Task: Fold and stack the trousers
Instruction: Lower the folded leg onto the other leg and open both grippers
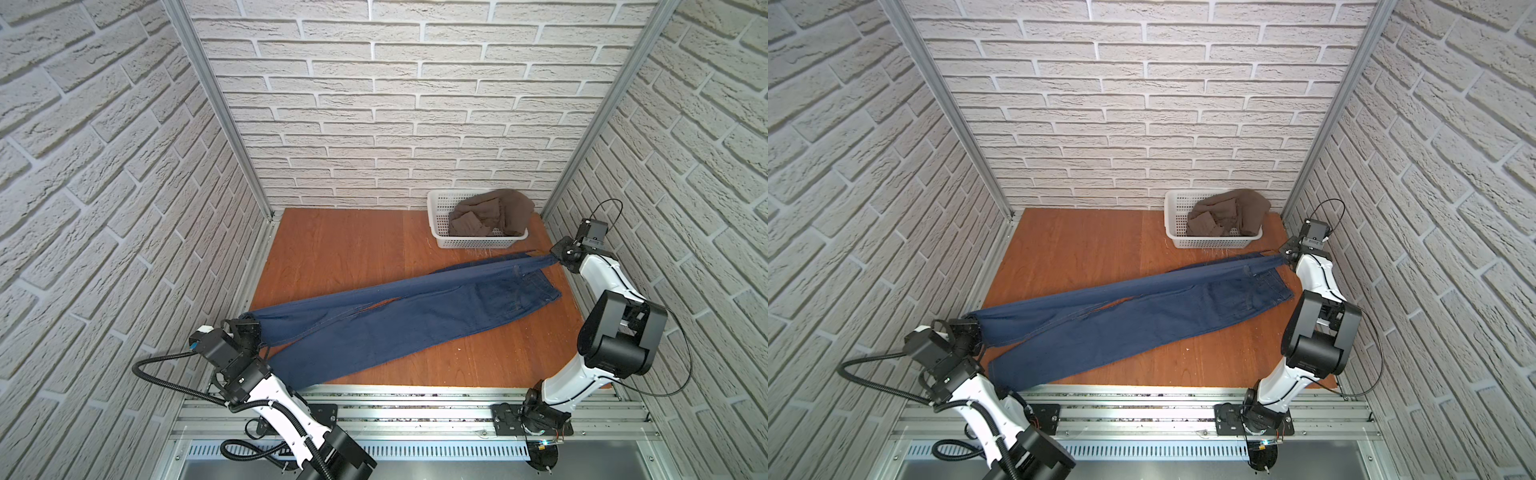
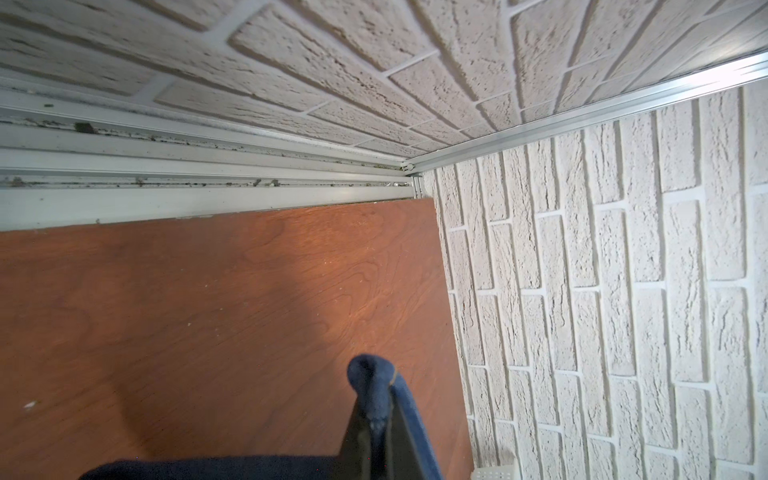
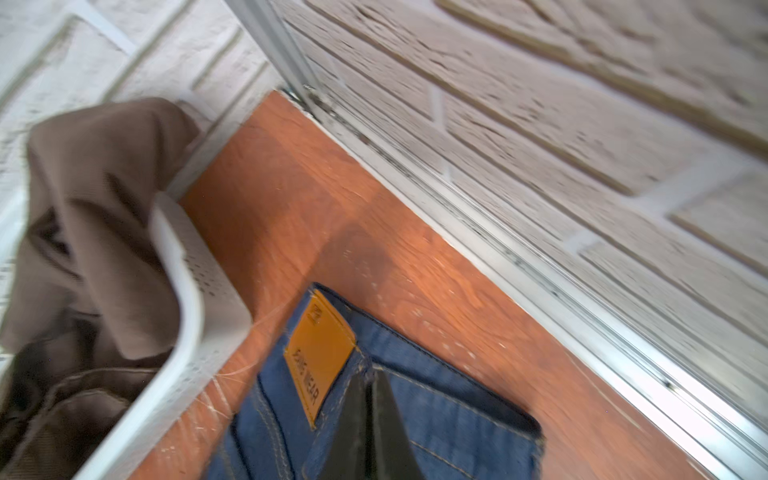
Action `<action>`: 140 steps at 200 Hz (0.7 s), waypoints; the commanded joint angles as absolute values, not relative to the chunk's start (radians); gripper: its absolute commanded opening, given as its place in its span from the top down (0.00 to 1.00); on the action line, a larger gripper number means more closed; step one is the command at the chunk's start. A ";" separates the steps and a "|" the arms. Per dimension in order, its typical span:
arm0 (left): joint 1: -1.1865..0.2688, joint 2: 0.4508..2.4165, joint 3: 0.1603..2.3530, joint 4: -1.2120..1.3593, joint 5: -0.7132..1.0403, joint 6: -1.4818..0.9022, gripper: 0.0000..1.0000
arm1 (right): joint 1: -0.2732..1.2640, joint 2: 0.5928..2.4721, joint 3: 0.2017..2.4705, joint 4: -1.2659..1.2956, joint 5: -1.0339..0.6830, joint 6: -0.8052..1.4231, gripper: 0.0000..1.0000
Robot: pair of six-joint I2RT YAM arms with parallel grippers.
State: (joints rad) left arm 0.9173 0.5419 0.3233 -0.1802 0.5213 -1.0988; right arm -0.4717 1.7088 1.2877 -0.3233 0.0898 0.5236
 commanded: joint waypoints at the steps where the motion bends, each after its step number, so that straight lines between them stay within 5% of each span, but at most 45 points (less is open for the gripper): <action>1: 0.945 0.531 0.332 -0.116 0.372 -1.068 1.00 | -0.532 1.687 1.289 -0.290 0.340 0.549 0.95; 140: 0.937 0.522 0.462 -0.397 0.267 -0.976 1.00 | -0.535 1.725 1.305 -0.477 0.581 0.608 0.95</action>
State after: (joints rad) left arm 0.9176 0.5301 0.4080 -0.4530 0.4530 -1.0229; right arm -0.4805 1.7107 1.2644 -0.5636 0.3477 0.5907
